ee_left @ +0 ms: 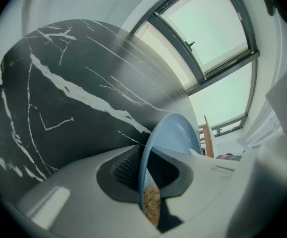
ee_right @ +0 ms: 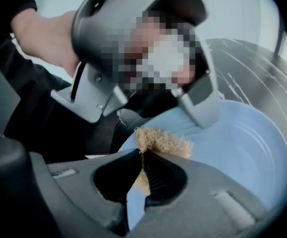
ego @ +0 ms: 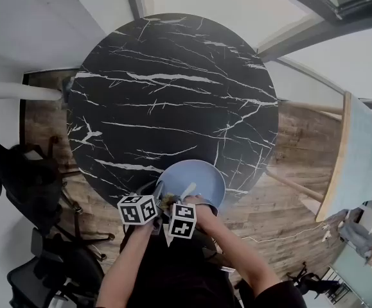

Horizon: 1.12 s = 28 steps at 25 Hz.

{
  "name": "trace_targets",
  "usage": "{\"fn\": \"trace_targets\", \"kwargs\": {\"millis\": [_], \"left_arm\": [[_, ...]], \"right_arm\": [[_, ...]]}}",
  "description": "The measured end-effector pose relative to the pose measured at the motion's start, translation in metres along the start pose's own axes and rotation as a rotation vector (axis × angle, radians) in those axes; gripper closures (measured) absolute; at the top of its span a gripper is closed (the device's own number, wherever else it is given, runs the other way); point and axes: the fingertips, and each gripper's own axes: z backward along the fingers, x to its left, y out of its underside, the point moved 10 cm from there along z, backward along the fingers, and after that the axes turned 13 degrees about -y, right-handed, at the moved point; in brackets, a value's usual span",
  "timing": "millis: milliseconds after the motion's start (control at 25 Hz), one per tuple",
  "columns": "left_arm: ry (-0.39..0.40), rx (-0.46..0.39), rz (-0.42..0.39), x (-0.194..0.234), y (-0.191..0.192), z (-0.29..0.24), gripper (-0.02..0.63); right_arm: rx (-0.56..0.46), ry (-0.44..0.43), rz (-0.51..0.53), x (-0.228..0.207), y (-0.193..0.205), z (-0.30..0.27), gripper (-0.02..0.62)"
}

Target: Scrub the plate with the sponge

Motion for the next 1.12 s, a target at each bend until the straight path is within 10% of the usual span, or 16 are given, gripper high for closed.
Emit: {"fn": "trace_targets", "kwargs": {"millis": [440, 720, 880, 1120], "left_arm": [[0.002, -0.001, -0.042, 0.002, 0.001, 0.001, 0.577], [0.010, -0.002, -0.037, 0.000, 0.004, 0.000, 0.578], [0.012, 0.000, -0.020, 0.003, 0.003, 0.001, 0.577], [0.022, -0.001, -0.005, 0.001, 0.004, 0.000, 0.580]], "right_arm": [[-0.248, 0.107, -0.310, -0.023, -0.005, 0.024, 0.572], [-0.240, 0.106, -0.241, -0.006, 0.013, 0.053, 0.572], [-0.342, 0.342, -0.192, -0.003, 0.044, 0.095, 0.572], [-0.322, 0.697, -0.402, -0.033, 0.083, 0.114, 0.572]]}}
